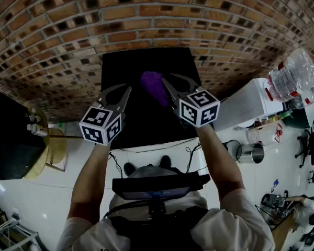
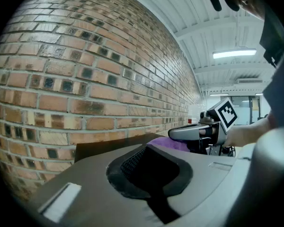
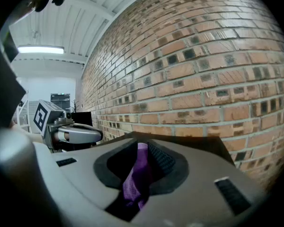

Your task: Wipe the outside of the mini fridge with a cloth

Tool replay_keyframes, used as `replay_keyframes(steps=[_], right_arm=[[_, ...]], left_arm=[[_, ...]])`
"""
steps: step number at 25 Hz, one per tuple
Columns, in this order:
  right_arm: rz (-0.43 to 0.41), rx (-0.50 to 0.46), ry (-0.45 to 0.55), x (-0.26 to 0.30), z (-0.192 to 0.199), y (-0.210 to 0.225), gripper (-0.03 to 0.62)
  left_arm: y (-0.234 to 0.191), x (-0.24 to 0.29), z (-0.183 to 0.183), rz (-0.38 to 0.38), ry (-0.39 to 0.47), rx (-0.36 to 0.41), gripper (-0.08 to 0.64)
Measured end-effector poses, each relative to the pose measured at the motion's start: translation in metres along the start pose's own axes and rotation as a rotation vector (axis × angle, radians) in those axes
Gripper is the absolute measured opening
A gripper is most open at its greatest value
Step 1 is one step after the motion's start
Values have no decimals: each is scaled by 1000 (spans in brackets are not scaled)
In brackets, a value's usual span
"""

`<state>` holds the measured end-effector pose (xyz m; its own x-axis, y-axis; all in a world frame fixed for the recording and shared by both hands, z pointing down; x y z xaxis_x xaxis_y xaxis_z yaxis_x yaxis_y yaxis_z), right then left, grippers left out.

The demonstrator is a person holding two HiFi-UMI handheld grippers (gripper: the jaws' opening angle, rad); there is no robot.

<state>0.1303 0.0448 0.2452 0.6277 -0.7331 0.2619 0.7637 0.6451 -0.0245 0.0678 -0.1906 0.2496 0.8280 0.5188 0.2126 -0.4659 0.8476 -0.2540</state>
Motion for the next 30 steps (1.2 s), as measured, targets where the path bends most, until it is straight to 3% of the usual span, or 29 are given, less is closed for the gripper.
replay_keyframes(steps=[4, 5, 6, 12, 15, 21, 30], right_arm=[[-8, -29, 9, 6, -15, 10, 84], [-16, -46, 5, 6, -18, 11, 132], [-29, -66, -4, 5, -21, 11, 226], [-80, -329, -177, 6, -22, -9, 249], [-87, -400, -271, 12, -17, -13, 250], [-81, -335, -362, 34, -6, -14, 249], [-33, -299, -352, 36, -4, -20, 134]], left_arm=[[-8, 6, -10, -6, 23, 30, 9], [-9, 7, -10, -6, 25, 32, 9], [-9, 7, -10, -6, 27, 33, 9], [-8, 6, -9, -8, 26, 31, 9], [-8, 7, -9, -7, 25, 32, 9], [-3, -2, -5, 33, 18, 36, 9], [-4, -11, -3, 66, 29, 53, 9]])
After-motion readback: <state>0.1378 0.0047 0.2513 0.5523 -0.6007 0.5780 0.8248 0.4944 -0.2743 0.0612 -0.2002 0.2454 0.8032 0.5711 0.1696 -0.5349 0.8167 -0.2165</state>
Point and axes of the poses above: the fingertips, and each gripper's own axes: x forward along the fingers, y to its right, z out of its underside, the point moved 10 cm from there along -x, backward along the fingers, and after that the axes turned 8 degrees about -x, right-handed, at the moved point
